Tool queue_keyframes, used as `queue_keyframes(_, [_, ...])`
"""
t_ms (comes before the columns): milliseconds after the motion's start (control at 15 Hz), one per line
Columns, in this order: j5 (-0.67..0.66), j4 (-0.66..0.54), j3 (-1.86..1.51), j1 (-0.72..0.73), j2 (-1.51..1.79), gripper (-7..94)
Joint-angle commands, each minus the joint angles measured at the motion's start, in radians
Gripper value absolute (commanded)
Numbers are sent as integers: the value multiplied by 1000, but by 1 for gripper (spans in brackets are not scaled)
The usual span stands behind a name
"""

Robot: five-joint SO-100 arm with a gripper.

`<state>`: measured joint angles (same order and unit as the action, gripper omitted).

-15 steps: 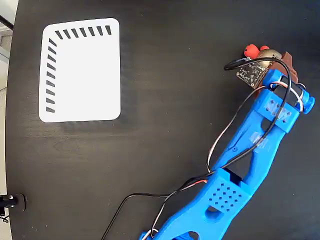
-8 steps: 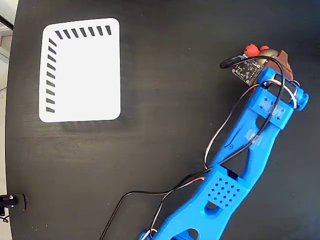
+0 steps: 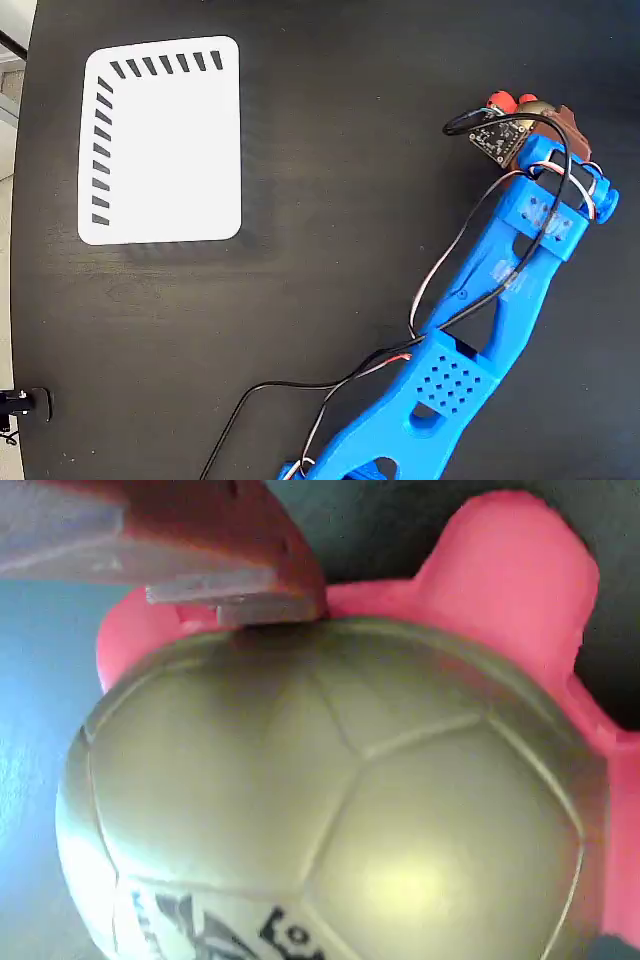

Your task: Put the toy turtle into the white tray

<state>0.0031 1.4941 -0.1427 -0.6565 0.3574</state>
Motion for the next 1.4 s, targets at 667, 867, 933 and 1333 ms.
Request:
queue_keyframes(667, [-44,178,-60,-38,132,16])
queue_keyframes(867, [-41,164,-144,-40,189,0])
queue_keyframes(933, [-26,156,-170,-40,218,0])
queue_keyframes(1333, [11,164,-344,-32,456,0])
